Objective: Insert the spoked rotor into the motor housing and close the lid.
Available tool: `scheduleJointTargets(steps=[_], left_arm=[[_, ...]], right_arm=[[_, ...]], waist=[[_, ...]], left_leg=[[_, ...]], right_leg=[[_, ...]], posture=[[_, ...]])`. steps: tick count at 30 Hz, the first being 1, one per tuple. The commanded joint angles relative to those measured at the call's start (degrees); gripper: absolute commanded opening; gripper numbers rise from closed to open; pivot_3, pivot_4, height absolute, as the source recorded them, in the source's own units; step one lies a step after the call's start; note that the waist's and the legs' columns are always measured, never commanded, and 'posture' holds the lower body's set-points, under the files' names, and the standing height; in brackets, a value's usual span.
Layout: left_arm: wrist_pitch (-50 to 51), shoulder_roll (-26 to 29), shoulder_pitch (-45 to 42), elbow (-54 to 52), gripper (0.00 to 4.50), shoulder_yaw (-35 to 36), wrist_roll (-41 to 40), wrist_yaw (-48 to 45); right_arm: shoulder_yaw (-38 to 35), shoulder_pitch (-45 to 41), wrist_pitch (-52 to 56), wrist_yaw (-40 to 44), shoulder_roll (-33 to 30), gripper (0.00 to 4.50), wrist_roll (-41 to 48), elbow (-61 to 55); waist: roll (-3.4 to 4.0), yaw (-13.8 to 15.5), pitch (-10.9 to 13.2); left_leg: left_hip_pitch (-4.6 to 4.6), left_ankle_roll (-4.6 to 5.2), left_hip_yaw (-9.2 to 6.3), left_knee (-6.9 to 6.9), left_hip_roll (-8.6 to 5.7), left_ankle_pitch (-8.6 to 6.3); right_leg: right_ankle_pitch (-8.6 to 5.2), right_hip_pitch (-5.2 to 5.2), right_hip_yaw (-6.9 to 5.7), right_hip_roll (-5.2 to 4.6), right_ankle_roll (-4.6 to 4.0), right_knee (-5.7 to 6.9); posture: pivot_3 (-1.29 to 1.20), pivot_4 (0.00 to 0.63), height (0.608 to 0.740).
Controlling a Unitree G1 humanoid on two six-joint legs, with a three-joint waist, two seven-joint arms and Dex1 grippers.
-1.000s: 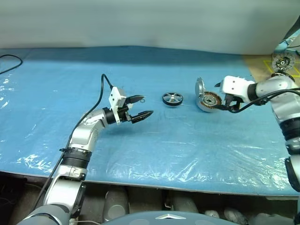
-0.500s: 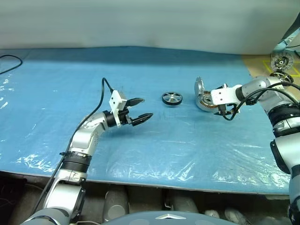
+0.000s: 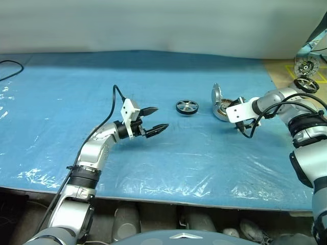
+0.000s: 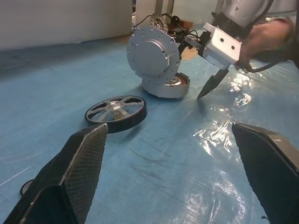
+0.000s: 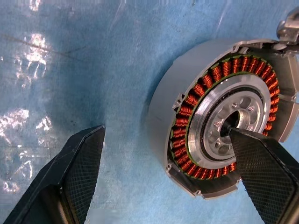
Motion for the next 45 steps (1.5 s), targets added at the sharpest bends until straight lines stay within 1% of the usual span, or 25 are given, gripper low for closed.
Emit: scheduleJointTargets(steps=[1,4,13,17,20,23,26,30,34,39,45], left_arm=[[-0.4,0.27,-0.09,-1.89,4.46,0.18,-0.18,0.01],[-0.43,0.17,-0.19,-1.8,4.46,0.04,-0.12,-0.04],[-0.63,0.37,-0.35,-1.25,4.46,-0.06,0.08,-0.27],[-0.48,0.2,-0.65,-1.18,4.46,-0.04,-0.08,-0.31],[-0.64,0.28,-0.83,-0.77,4.46,0.05,-0.02,-0.49],[-0.73,0.3,-0.99,-0.46,4.46,0.08,0.04,-0.56],[-0.8,0.07,-1.18,-0.26,4.46,-0.03,0.07,-0.53],[-1.03,-0.31,-1.43,0.15,4.46,-0.25,0.25,-0.49],[-1.11,-0.63,-1.39,0.08,4.46,-0.53,0.44,-0.39],[-1.24,-0.66,-0.9,-0.17,4.46,-0.37,0.58,-0.16],[-1.47,-0.74,0.02,-0.7,4.46,-0.33,0.83,0.34]], right_arm=[[-0.28,-0.4,0.18,-1.07,0.02,4.46,-0.44,0.52],[-0.17,0.26,0.09,-1.32,-0.1,4.46,-0.58,0.61],[-3.11,-0.04,0.57,2.46,-0.29,4.46,3.52,-2.04],[-3.55,-0.21,0.26,2.31,-0.24,4.46,3.75,-2.83],[-5.83,-1.17,0.62,4.45,1.21,4.46,7.21,-5.02],[-8.5,-2.29,3.36,5.7,3.57,4.46,10.58,-6.33],[-9.43,-4.69,6.02,3.29,6.06,4.46,10.53,-5.13],[-7.27,-7.59,7.14,-2.36,8.51,4.46,7.15,-0.75],[-5.23,-11.17,13.21,-11.56,12.78,4.46,3.04,5.77],[-5.43,-12.85,19.19,-12.98,15.98,4.46,2.65,9.96],[-7.53,-13.35,26.55,-13.63,18.37,4.46,4.25,12.04]], waist=[[0.0,0.0,0.0],[0.0,0.0,0.0],[0.0,0.2,0.0],[0.01,0.1,0.01],[0.01,-0.21,0.01],[0.02,-0.75,0.01],[0.02,-1.2,0.01],[0.02,-1.2,0.01],[0.03,-1.23,0.02],[0.06,-1.24,0.03],[0.09,-1.23,0.06]], left_leg=[[0.0,0.0,0.0,0.0,0.0,0.0],[0.0,0.0,0.0,0.01,0.0,0.0],[-0.03,0.03,0.0,0.01,0.0,-0.02],[-0.07,0.04,0.0,0.01,0.0,-0.02],[-0.07,0.03,0.02,0.01,0.0,-0.02],[-0.06,0.04,0.03,0.01,0.01,-0.02],[-0.07,0.04,0.02,0.01,0.02,-0.02],[-0.15,0.04,0.02,0.01,0.01,-0.02],[-0.26,0.03,0.02,0.0,0.01,-0.02],[-0.59,0.03,0.02,0.0,0.01,-0.01],[-0.61,0.04,0.02,0.0,0.03,-0.01]], right_leg=[[0.0,0.0,0.0,0.0,0.0,0.0],[0.0,0.0,0.01,0.0,0.0,0.0],[0.0,0.0,0.01,-0.04,-0.01,0.0],[0.0,-0.06,0.01,-0.02,-0.01,0.0],[0.0,-0.09,0.02,-0.02,-0.01,0.01],[0.0,-0.1,0.03,0.0,-0.01,0.03],[0.0,-0.12,0.03,0.0,-0.01,0.07],[0.0,-0.2,0.03,-0.02,-0.01,0.07],[-0.01,-0.31,0.02,-0.01,-0.03,0.04],[-0.01,-0.67,0.02,-0.02,-0.03,0.09],[-0.02,-0.73,0.01,-0.01,-0.07,0.19]], posture=[[0.0,0.15,0.74],[0.0,0.15,0.74],[0.0,0.15,0.74],[0.0,0.15,0.74],[0.0,0.15,0.74],[0.0,0.15,0.74],[0.0,0.15,0.74],[0.0,0.15,0.74],[0.0,0.15,0.74],[0.0,0.15,0.74],[0.0,0.15,0.74]])
